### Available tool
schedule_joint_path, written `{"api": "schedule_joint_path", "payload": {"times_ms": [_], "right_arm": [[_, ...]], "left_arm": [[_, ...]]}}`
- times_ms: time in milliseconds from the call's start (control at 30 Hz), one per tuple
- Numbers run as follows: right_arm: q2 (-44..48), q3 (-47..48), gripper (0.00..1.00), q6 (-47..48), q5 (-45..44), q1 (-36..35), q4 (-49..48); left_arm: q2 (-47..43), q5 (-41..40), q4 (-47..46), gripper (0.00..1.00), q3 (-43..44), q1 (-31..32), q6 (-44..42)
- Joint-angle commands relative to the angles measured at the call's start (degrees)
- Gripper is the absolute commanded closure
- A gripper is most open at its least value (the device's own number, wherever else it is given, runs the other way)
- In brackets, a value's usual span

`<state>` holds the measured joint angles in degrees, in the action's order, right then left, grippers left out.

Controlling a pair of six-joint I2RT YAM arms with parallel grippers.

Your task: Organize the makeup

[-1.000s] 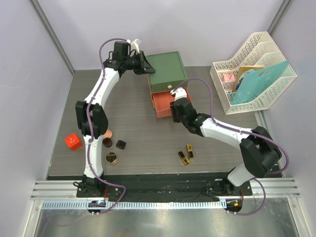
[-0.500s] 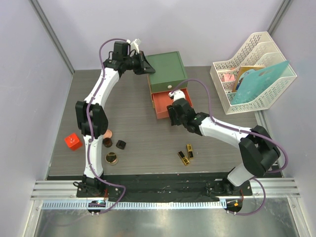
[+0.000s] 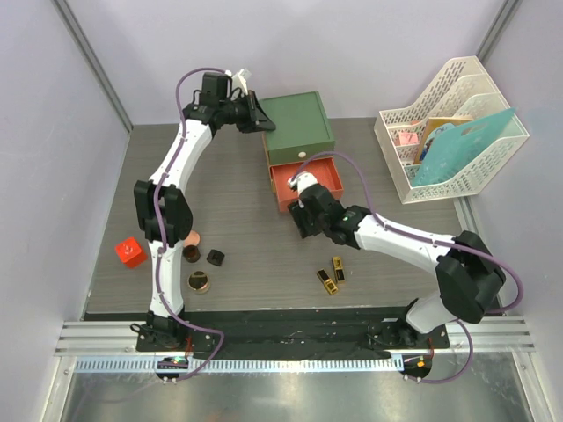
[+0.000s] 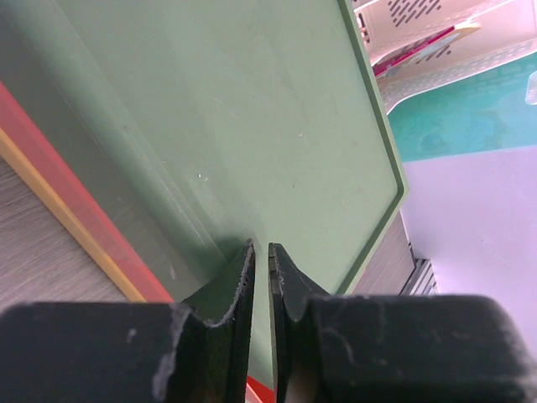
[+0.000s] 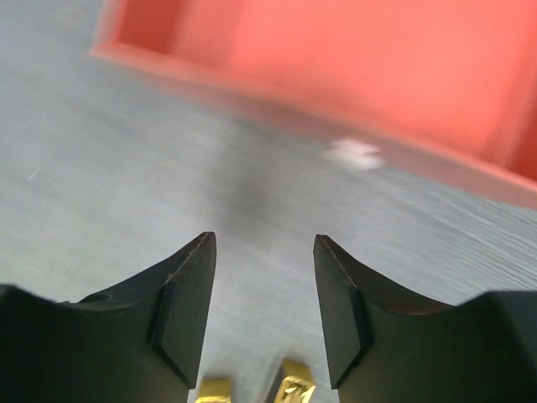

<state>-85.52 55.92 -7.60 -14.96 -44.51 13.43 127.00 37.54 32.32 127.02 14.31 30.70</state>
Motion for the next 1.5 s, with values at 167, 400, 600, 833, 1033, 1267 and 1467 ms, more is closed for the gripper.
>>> {"api": "schedule_joint_path", "payload": {"times_ms": [167,400,600,833,1033,1267,1467], "right_arm": [[-7.02,9.46,0.41,7.33,14.15,-8.57,3.09],[-21.96,24.11,0.38,13.22,27.5,-9.98,3.62],[-31.45,34.5,0.37,12.87,35.42,-10.42,4.58],[-35.15,41.02,0.27,13.4,39.83,-11.56,5.2],[-35.86,43.75,0.21,13.92,40.71,-13.58,6.17],[-36.39,44.01,0.18,12.25,38.87,-14.46,6.34],[-34.98,43.04,0.18,12.61,35.62,-14.46,6.34]], "left_arm": [[2.46,-4.84,13.04,0.86,0.51,-1.65,-3.72],[2.29,-4.76,12.77,0.86,-0.55,-1.65,-3.72],[2.11,-4.67,13.3,0.86,-0.72,-2.0,-4.24],[2.11,-4.84,14.79,0.86,-0.63,-2.7,-5.56],[1.94,-4.67,14.62,0.86,-0.9,-3.23,-5.56],[-2.89,-5.72,12.27,0.85,-2.04,-3.49,-6.71],[-9.49,-5.02,5.57,0.74,-2.39,-3.76,-4.51]]}}
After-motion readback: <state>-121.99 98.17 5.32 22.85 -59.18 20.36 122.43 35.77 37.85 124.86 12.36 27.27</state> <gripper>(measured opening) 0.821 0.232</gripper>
